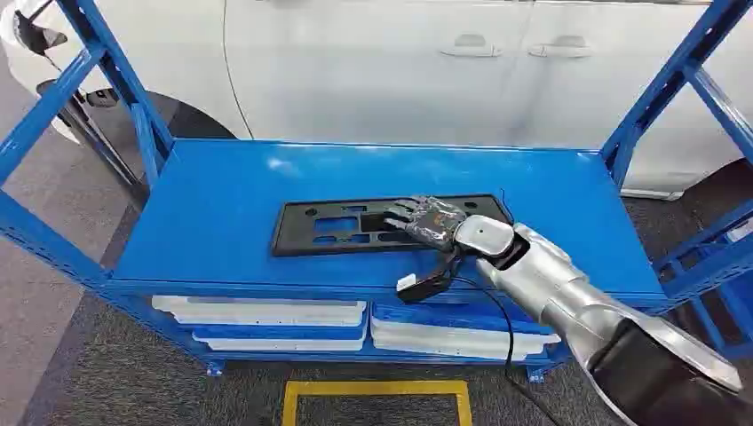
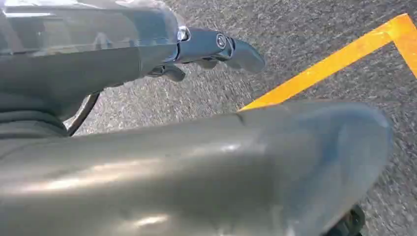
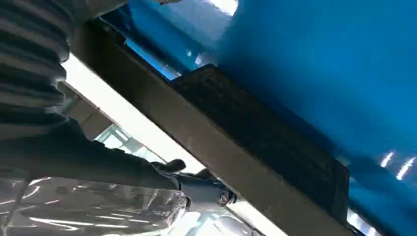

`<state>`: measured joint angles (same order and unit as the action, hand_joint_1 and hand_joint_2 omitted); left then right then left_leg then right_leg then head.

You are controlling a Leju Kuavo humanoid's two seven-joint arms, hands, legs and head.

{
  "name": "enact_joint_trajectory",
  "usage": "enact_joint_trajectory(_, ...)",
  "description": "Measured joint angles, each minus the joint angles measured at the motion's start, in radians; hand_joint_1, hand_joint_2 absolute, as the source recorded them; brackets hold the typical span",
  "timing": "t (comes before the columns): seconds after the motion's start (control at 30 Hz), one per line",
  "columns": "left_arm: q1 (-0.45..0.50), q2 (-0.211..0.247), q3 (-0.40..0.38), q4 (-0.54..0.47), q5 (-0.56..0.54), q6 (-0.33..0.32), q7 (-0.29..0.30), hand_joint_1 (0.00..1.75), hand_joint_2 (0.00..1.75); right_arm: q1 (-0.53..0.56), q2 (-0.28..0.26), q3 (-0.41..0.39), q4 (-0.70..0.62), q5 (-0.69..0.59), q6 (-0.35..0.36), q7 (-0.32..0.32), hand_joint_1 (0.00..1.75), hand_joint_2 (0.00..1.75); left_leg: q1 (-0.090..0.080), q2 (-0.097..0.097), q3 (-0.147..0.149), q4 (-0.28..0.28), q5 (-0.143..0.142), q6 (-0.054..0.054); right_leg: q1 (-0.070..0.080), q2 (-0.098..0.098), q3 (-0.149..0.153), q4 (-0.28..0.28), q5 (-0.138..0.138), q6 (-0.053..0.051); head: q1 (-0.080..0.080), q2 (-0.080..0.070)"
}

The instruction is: Take the parts from the cabinet and place them on the table.

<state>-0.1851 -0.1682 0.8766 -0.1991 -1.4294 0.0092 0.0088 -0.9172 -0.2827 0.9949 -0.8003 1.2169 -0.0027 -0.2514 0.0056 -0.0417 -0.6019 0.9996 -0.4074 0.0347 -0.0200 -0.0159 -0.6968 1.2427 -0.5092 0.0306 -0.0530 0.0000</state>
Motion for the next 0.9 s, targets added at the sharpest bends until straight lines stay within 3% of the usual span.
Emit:
enact_joint_trajectory(0.03,0.000,0.000,0.000,0.000,0.000,0.000,0.000,0.00,0.00,-0.004,0.002,0.002,0.006,-0.001,0.000,0.000,0.21,1.75,0.000,-0.001,0.003,0.002,-0.003,-0.002,0.000,-0.001,0.043,-0.094,0.051,-0.005,0.000,0.000)
enact_joint_trajectory(0.07,0.000,0.000,0.000,0.000,0.001,0.000,0.000,0.00,0.00,-0.005,0.003,0.002,0.007,-0.001,0.000,0.000,0.40,1.75,0.000,-0.001,0.003,0.002,-0.003,-0.003,0.000,-0.001,0.051,-0.112,0.059,-0.006,0.000,0.000)
enact_joint_trajectory(0.23,0.000,0.000,0.000,0.000,0.001,0.000,0.000,0.00,0.00,-0.005,0.003,0.002,0.008,-0.001,0.000,0.000,0.40,1.75,0.000,-0.001,0.004,0.002,-0.003,-0.003,0.000,-0.001,0.054,-0.117,0.062,-0.007,0.000,0.000)
enact_joint_trajectory(0.27,0.000,0.000,0.000,0.000,0.001,0.000,0.000,0.00,0.00,-0.006,0.004,0.002,0.009,-0.001,0.000,0.000,1.13,1.75,0.000,-0.001,0.004,0.003,-0.004,-0.003,0.000,-0.001,0.059,-0.129,0.067,-0.007,0.000,0.000)
enact_joint_trajectory(0.3,0.000,0.000,0.000,0.000,0.003,0.002,-0.002,0.00,0.00,-0.013,0.013,0.004,0.021,-0.003,-0.002,-0.001,1.75,1.75,-0.008,0.000,-0.002,0.006,-0.009,-0.012,0.013,-0.020,0.108,-0.220,0.073,-0.016,0.000,0.000)
enact_joint_trajectory(0.33,0.001,0.000,0.000,0.000,0.004,0.003,-0.003,0.00,0.00,-0.017,0.019,0.006,0.028,-0.005,-0.006,-0.004,1.75,1.75,-0.005,0.000,-0.008,0.006,-0.006,-0.019,0.014,-0.018,0.102,-0.229,0.073,-0.017,0.000,0.000)
enact_joint_trajectory(0.37,0.003,0.000,0.000,0.000,0.005,0.003,-0.005,0.00,0.00,-0.018,0.020,0.009,0.045,-0.013,-0.018,-0.007,1.75,1.75,-0.002,0.005,-0.011,0.023,-0.022,-0.041,0.006,-0.024,0.109,-0.247,0.082,-0.036,0.000,0.000)
enact_joint_trajectory(0.4,0.005,0.000,0.000,0.000,0.005,0.003,-0.006,0.00,0.00,-0.021,0.013,0.011,0.054,-0.016,-0.021,-0.007,1.75,1.75,-0.001,0.023,-0.135,0.279,-0.154,-0.062,0.009,-0.030,0.108,-0.248,0.081,-0.045,0.000,0.000)
enact_joint_trajectory(0.43,0.007,0.000,0.000,0.000,0.005,0.003,-0.006,0.00,0.00,-0.021,0.013,0.011,0.057,-0.016,-0.021,-0.007,1.75,1.75,-0.001,0.023,-0.155,0.318,-0.159,-0.064,0.009,-0.031,0.108,-0.248,0.081,-0.045,0.000,0.000)
enact_joint_trajectory(0.47,0.009,0.000,0.000,0.000,0.004,0.002,-0.006,0.00,0.00,-0.021,0.013,0.011,0.059,-0.018,-0.021,-0.007,1.75,1.75,-0.001,0.023,-0.152,0.309,-0.141,-0.066,0.009,-0.031,0.109,-0.247,0.081,-0.045,0.000,0.000)
enact_joint_trajectory(0.5,0.008,0.000,-0.001,0.000,0.004,0.001,-0.006,0.00,0.00,-0.023,0.013,0.012,0.060,-0.019,-0.023,-0.007,1.75,1.75,0.000,0.024,-0.126,0.254,-0.104,-0.066,0.009,-0.031,0.109,-0.246,0.080,-0.044,0.000,0.000)
enact_joint_trajectory(0.57,0.006,0.001,-0.002,0.000,0.002,0.001,-0.006,0.00,0.00,-0.029,0.013,0.012,0.061,-0.021,-0.026,-0.007,1.75,1.75,0.003,0.021,-0.035,0.073,-0.020,-0.062,0.008,-0.030,0.113,-0.243,0.076,-0.038,0.000,0.000)
enact_joint_trajectory(0.6,0.006,0.001,-0.002,0.000,0.002,0.001,-0.006,0.00,0.00,-0.033,0.013,0.012,0.062,-0.023,-0.030,-0.007,1.75,1.75,0.003,0.007,-0.010,0.010,-0.014,-0.054,0.011,-0.029,0.114,-0.239,0.073,-0.033,0.000,0.000)
enact_joint_trajectory(0.63,0.006,0.001,-0.002,0.000,0.002,0.001,-0.006,0.00,0.00,-0.035,0.011,0.012,0.063,-0.024,-0.034,-0.007,1.75,1.75,-0.001,0.008,-0.007,0.008,-0.008,-0.040,0.014,-0.022,0.113,-0.236,0.071,-0.026,0.000,0.000)
enact_joint_trajectory(0.73,0.008,0.002,-0.002,0.000,0.002,0.001,-0.006,0.00,0.00,-0.037,0.010,0.011,0.063,-0.034,-0.044,-0.008,1.75,1.75,-0.006,0.010,-0.009,0.009,-0.009,-0.019,0.011,-0.024,0.117,-0.239,0.071,-0.009,0.000,0.000)
enact_joint_trajectory(0.77,0.008,0.000,-0.003,0.000,0.003,0.001,-0.006,0.00,0.00,-0.037,0.010,0.010,0.063,-0.043,-0.053,-0.008,1.75,1.75,0.004,0.012,0.001,0.001,-0.001,-0.008,0.008,-0.021,0.112,-0.235,0.065,-0.003,0.000,0.000)
enact_joint_trajectory(0.8,0.006,0.000,-0.003,0.000,0.003,0.002,-0.006,0.00,0.00,-0.037,0.010,0.006,0.063,-0.058,-0.059,-0.013,1.75,1.75,0.003,0.010,0.001,-0.002,0.001,-0.004,0.006,-0.013,0.105,-0.209,0.043,0.000,0.000,0.000)
enact_joint_trajectory(0.9,0.005,0.000,-0.003,0.000,0.005,0.002,-0.008,0.00,0.00,-0.029,0.012,-0.013,0.049,-0.099,-0.070,-0.038,1.75,1.75,0.003,0.011,-0.003,-0.001,0.003,-0.001,0.002,0.000,0.003,0.019,-0.067,0.005,0.000,0.000)
